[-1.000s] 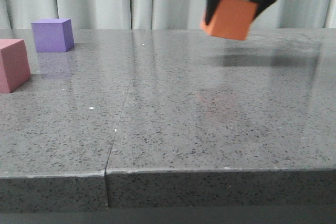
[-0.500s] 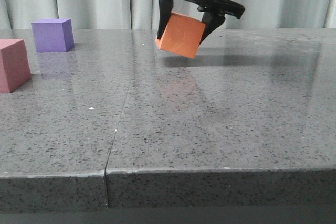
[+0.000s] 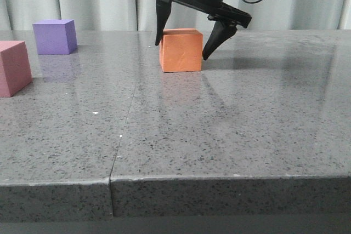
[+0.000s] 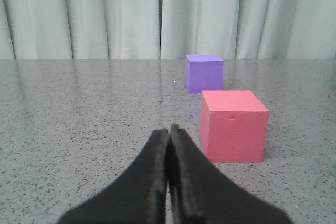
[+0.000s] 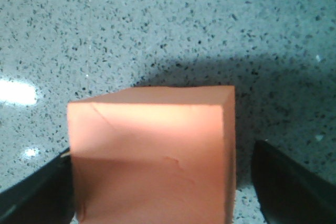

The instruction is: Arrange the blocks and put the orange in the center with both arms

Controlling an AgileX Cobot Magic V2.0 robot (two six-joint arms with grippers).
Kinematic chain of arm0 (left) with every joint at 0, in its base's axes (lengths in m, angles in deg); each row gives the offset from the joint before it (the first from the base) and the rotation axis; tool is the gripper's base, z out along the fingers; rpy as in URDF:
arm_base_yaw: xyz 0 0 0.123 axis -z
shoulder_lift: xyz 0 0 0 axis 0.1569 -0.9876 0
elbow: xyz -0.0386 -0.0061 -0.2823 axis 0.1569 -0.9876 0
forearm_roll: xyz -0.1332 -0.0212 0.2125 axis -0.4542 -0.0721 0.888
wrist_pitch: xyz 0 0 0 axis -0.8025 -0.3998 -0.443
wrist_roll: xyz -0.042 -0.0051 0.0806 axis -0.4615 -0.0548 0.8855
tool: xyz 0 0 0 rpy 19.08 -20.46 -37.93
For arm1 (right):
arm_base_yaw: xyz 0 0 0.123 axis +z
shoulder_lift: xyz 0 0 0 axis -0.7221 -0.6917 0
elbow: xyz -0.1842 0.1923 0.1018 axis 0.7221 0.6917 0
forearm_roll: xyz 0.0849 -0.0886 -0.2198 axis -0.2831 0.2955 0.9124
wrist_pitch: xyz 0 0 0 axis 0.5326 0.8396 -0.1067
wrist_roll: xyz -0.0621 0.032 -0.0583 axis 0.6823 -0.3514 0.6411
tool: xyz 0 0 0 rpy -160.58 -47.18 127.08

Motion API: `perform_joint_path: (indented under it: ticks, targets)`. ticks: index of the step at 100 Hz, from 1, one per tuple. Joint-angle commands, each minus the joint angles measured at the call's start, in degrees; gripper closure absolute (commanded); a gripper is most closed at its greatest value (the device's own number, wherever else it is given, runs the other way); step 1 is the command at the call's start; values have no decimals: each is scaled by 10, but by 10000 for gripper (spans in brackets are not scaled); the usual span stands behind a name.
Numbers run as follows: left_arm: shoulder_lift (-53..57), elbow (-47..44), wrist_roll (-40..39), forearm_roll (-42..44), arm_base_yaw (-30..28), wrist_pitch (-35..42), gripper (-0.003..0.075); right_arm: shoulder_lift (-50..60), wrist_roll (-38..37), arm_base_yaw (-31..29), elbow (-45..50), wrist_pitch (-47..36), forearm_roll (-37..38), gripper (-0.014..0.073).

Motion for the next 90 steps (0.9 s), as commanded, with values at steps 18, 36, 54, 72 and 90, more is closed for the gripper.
perform_joint_path:
  ticks: [18,36,54,72,90]
  targets:
    - [17,-23,-2,-4,0,46,741,38,1,-1,-69,33,-12,-49]
    - [17,-23,-2,-4,0,46,741,39,9,0,-114,91,-10,-49]
    - [17,-23,-2,-4,0,46,741,69,24,7,-118,98,32,4]
    - [17,-23,-2,-4,0,46,741,113,44,10,-118,99,53,344]
    - [17,-23,-2,-4,0,46,741,153,75,10,-103,99,54,662]
